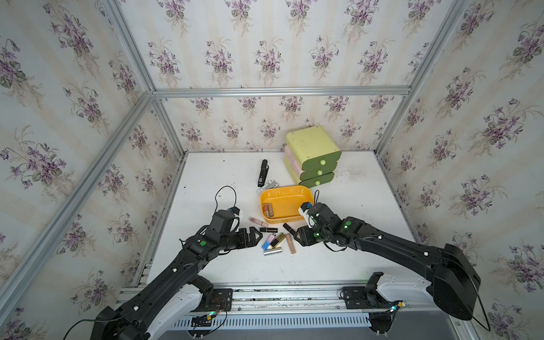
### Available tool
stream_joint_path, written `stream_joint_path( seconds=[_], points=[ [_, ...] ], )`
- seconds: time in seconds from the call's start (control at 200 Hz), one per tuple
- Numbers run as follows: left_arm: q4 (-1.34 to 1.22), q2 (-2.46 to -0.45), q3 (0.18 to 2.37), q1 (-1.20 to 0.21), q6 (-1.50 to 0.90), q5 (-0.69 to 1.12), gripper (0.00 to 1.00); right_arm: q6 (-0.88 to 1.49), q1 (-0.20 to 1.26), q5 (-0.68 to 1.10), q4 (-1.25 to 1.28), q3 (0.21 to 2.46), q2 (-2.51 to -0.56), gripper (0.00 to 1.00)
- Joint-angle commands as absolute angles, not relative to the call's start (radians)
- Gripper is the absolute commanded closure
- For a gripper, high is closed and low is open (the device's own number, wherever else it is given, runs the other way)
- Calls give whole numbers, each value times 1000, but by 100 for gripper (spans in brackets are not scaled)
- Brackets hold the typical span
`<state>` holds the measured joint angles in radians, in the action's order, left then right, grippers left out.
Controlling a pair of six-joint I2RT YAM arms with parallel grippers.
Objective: Put the lipstick into the storage box
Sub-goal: Pick up the lipstick at the center of the board.
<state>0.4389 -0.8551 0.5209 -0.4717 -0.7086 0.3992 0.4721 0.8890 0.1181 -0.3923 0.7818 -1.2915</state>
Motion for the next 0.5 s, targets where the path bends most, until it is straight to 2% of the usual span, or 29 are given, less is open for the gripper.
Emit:
stream_joint_path(
  seconds=[0.0, 0.495],
  points=[
    [445, -842, 524, -477, -713, 387, 0, 514, 936, 30, -398, 804, -1334, 41],
    [486, -793, 532, -495, -694, 386, 0, 584, 1073, -103, -444, 893, -1534, 50]
  ],
)
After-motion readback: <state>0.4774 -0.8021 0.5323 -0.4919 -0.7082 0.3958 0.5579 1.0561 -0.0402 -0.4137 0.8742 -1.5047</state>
